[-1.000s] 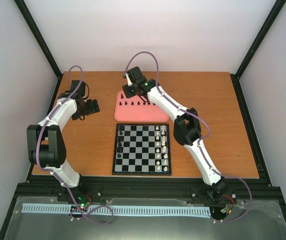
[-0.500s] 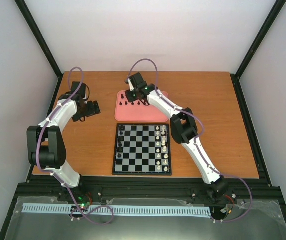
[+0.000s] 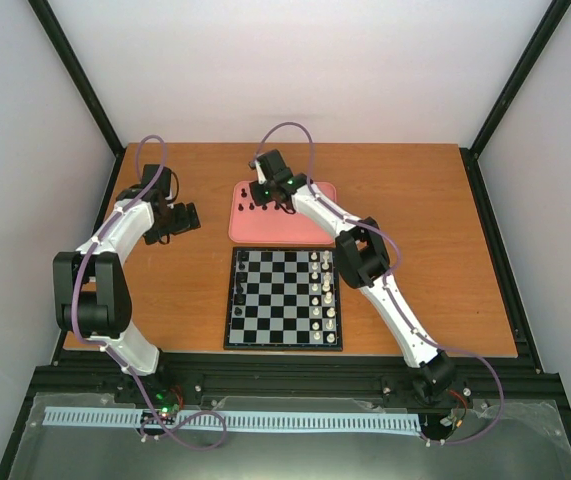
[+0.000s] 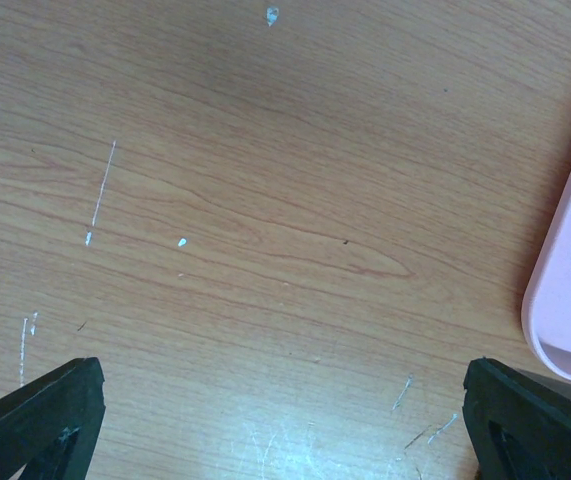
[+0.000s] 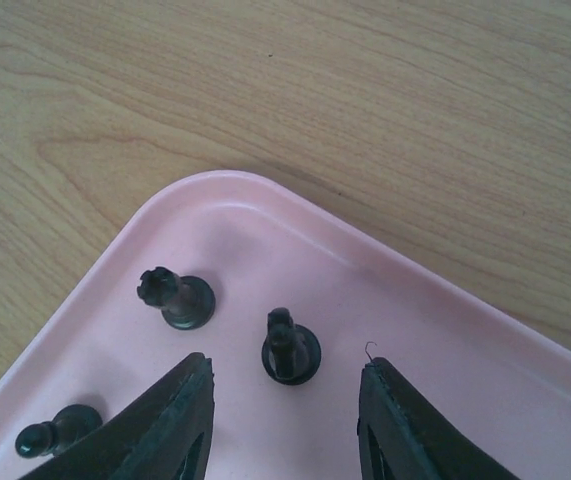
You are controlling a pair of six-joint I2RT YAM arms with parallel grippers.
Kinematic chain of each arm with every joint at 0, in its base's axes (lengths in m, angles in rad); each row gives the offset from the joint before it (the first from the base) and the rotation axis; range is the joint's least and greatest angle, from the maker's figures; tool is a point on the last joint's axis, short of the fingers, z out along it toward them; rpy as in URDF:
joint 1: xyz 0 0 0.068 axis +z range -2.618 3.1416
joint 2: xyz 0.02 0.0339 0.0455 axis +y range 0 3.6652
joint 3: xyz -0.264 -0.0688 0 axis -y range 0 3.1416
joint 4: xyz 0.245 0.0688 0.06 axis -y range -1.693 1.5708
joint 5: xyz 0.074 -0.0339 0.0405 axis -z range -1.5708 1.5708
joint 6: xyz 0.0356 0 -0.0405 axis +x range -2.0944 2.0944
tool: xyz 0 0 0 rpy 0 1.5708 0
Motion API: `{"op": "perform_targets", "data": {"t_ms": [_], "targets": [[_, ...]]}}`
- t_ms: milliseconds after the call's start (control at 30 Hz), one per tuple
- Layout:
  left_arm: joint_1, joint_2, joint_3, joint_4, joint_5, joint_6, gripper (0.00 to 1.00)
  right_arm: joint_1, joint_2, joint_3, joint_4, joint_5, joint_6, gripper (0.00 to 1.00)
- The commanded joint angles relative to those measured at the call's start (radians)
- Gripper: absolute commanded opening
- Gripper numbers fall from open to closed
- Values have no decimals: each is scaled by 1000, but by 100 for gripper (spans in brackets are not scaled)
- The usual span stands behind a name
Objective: Set up the chess pieces on the board
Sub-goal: Pick up the chess piece from the storage box.
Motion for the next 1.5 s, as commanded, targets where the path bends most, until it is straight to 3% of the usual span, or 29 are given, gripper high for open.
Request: {"op": "perform_targets", "data": {"t_ms": [0,567,733,967,1200,1333,1467], "targets": [[0,-25,10,6,11,-12,100,-11,39,54,47,4,21,47],[0,-9,10,4,9,-7,100,-25,86,106,83,-8,39,38],[0,-4,11,5,9,-8,100,-28,87,107,85,-27,37,29],[0,-12,4,5,1,-5,100,-31,88,106,83,-34,40,29],[1,-3,4,8,10,-9,100,-34,87,108,68,-53,34,18],[0,-2,3,10,10,-8,100,-35,80,107,50,-58,26,5],[0,0,3,12,10,-10,100,-37,55,106,44,-53,24,3]]}}
